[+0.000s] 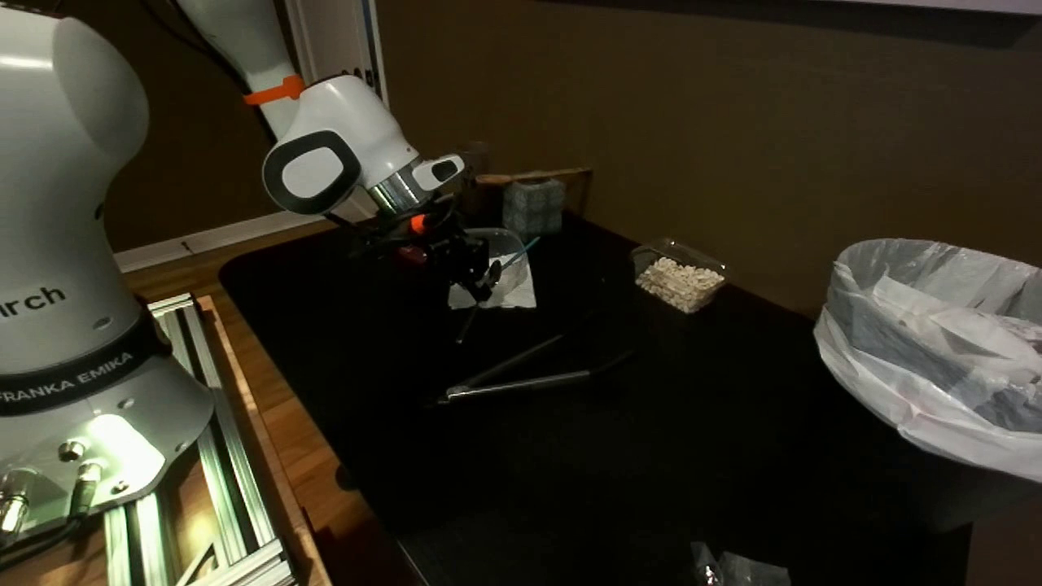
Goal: Put the spoon into the bowl
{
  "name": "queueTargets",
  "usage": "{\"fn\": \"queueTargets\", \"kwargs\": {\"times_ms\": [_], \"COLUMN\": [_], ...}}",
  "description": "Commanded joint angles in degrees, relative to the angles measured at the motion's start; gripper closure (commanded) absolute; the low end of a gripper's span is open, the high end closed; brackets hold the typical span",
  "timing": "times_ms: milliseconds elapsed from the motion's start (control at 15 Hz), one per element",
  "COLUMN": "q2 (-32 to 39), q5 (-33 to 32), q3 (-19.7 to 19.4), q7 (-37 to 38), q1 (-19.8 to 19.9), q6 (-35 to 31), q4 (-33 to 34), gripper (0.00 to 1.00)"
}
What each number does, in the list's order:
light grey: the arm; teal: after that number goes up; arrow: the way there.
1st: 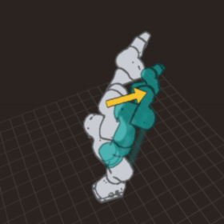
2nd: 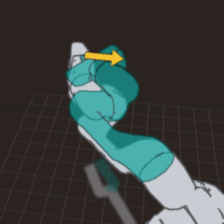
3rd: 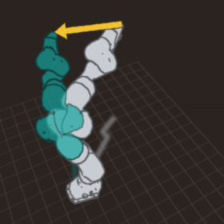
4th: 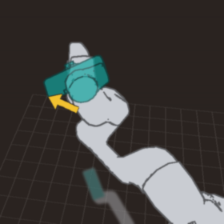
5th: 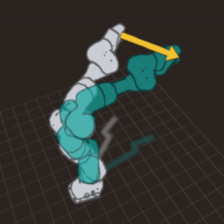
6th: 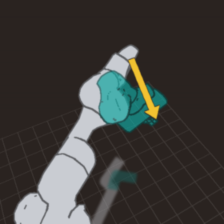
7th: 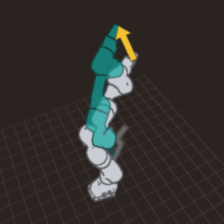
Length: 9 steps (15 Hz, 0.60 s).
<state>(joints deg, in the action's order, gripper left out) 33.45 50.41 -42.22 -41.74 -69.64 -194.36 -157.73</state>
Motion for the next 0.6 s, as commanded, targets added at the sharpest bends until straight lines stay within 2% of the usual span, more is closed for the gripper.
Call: {"fn": "queueTargets", "kwargs": {"times_ms": [0,133,267,333,400,533], "q2": [-1.9,-3.1,0.3,0.9,3.0,2.9], "q5": [-0.5,-0.6,-1.6,-3.3,-5.5,-10.9], "q3": [-0.9,-6.6,-16.1,-20.1,-24.9,-33.7], "q7": [-2.9,-9.6,-11.2,-13.0,-12.7,-12.3], "q1": [-0.1,-3.6,-11.6,-14.1,-18.0,-26.1], "q6": [1.0,8.3,18.1,23.1,28.5,35.6], "q4": [0.1,0.4,-0.8,0.0,0.5,0.6], "gripper": [0.98,0.98,0.98,0.98,0.98,0.98]}}
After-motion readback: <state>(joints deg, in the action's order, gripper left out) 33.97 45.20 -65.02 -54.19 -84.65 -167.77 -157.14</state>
